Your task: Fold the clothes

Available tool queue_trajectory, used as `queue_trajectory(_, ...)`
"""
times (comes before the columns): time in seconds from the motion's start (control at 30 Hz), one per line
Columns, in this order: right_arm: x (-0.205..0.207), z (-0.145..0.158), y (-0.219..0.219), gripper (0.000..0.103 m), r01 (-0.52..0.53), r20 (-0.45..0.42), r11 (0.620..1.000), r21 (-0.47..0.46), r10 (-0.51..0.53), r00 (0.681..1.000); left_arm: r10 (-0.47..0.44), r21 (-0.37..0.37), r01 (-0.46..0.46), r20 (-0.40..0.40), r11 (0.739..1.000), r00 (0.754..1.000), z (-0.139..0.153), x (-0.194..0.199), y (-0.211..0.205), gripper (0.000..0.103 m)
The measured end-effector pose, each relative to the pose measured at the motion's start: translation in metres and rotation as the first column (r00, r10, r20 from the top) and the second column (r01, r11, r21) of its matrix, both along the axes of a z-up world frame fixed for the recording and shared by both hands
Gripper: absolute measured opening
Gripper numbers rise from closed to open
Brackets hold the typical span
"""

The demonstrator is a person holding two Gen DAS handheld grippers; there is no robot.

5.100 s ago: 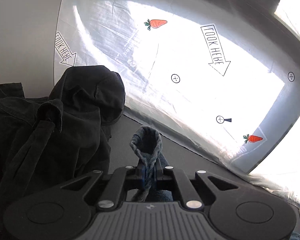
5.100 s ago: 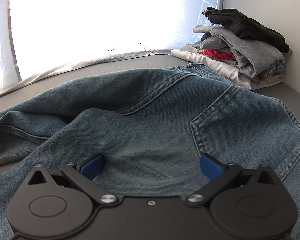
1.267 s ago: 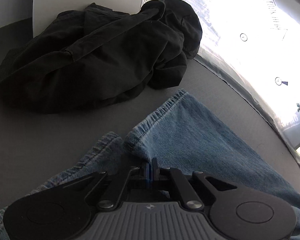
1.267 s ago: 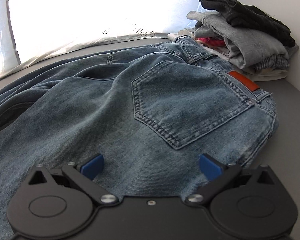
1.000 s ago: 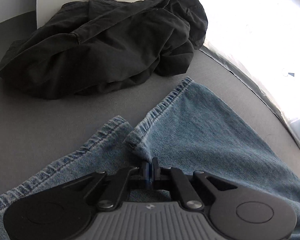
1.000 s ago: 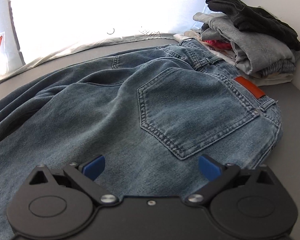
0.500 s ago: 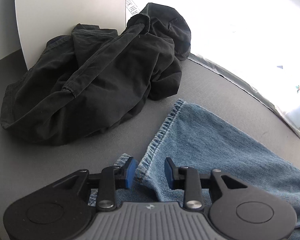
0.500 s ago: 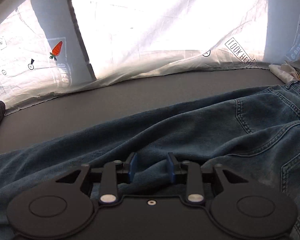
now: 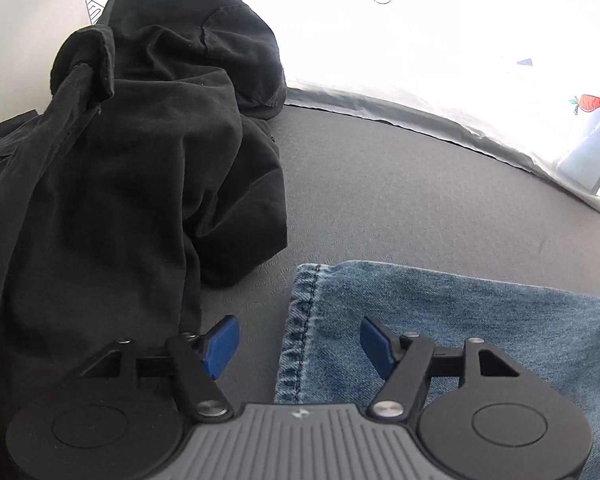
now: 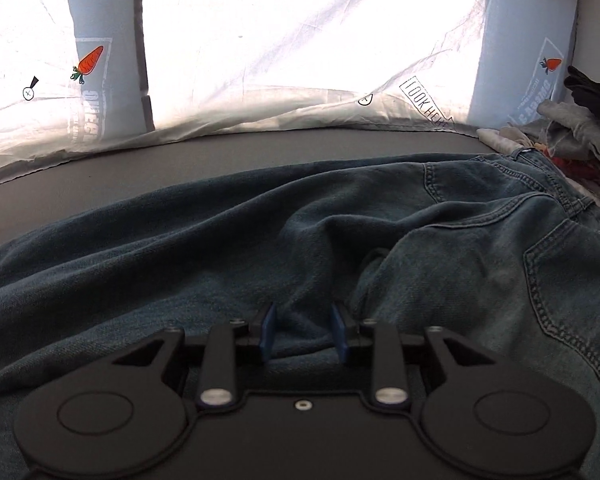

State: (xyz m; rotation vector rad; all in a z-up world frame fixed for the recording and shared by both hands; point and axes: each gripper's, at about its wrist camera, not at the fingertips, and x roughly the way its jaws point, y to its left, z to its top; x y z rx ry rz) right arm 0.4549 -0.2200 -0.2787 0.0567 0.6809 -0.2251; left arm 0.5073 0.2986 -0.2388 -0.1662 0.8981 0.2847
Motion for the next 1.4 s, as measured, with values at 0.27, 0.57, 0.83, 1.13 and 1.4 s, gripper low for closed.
queue_trajectory(0.27, 0.001, -0.002, 0.021, 0.032, 0.17, 0.039, 0.985, -0.024, -0.169, 0.985, -0.078, -0.056, 0.08, 0.042, 0.995, 0.996, -0.009, 0.012, 0.0, 0.012)
queue_trajectory(0.57, 0.013, 0.019, 0.039, 0.048, 0.069, -0.114, 0.997, -0.043, -0.073, 0.991, 0.024, -0.002, -0.024, 0.215, 1.0, 0.976, 0.036, 0.075, 0.023, 0.012)
queue_trajectory(0.83, -0.006, 0.012, 0.05, 0.064, 0.11, -0.125, 0.994, 0.011, -0.108, 0.986, 0.035, 0.047, -0.042, 0.132, 0.998, 0.991, 0.013, 0.151, 0.028, 0.013)
queue_trajectory(1.13, -0.003, 0.007, 0.042, 0.094, 0.111, -0.128, 0.993, 0.037, -0.106, 0.986, -0.013, 0.027, 0.012, 0.053, 1.0, 0.998, 0.012, 0.116, 0.026, 0.041)
queue_trajectory(1.4, -0.006, 0.005, 0.04, 0.102, 0.124, -0.131, 0.991, 0.053, -0.116, 0.985, -0.074, -0.037, 0.076, 0.071, 0.996, 0.995, 0.032, 0.027, -0.002, 0.071)
